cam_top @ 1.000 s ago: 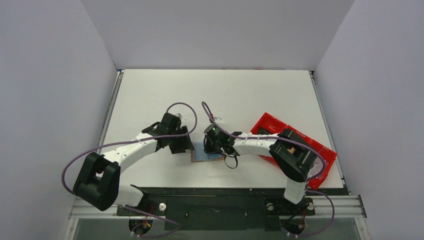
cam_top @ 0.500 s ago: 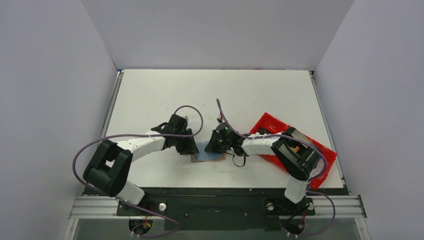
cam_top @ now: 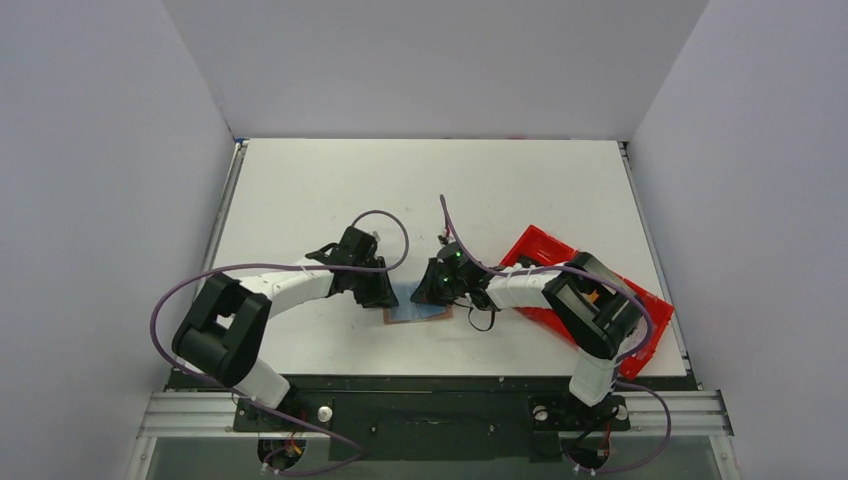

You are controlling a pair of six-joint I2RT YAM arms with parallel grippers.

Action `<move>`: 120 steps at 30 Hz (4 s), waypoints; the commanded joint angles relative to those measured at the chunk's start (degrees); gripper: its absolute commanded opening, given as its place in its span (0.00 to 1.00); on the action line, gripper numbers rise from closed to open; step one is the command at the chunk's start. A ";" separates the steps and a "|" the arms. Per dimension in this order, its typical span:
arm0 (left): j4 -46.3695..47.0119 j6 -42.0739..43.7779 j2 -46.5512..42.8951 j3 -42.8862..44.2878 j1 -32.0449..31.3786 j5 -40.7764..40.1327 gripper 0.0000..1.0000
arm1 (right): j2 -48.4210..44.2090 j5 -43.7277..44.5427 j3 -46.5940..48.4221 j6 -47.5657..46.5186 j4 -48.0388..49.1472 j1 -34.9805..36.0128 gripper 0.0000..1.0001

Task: Take the credit cards out of the card holder
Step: Remove the credit card from the card holder.

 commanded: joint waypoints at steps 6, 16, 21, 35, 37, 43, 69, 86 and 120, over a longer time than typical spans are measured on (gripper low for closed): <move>5.08 -0.07 4.25 1.34 -2.58 -0.18 0.19 | 2.78 1.02 -1.33 -0.87 -3.12 0.21 0.00; 0.82 1.23 1.67 4.91 -4.89 -3.62 0.10 | 2.52 0.80 -0.91 -1.02 -3.42 0.99 0.00; -0.63 1.66 0.56 5.91 -5.90 -4.93 0.06 | 2.53 0.90 -0.62 -1.00 -3.51 1.35 0.00; -1.28 -0.34 3.63 4.96 -5.90 -8.85 0.00 | -1.86 1.53 1.67 -1.69 -7.28 1.50 0.08; -1.07 -0.63 4.42 4.55 -5.85 -8.95 0.00 | -3.10 1.95 2.62 -1.90 -8.72 1.53 0.19; 0.38 -1.39 6.00 3.70 -5.85 -8.22 0.00 | -6.84 4.75 5.58 -2.73 -14.43 1.76 0.35; 0.91 -1.34 6.27 5.15 -6.03 -6.51 0.00 | -10.42 26.24 2.58 -6.25 -30.91 2.34 0.35; 1.24 -1.27 6.77 6.84 -6.75 -5.21 0.00 | -4.39 19.45 2.79 -6.81 -23.61 2.46 0.02; -0.12 -1.35 10.55 14.25 -10.46 -5.38 0.00 | -11.39 14.87 1.46 -7.16 -18.90 1.04 0.09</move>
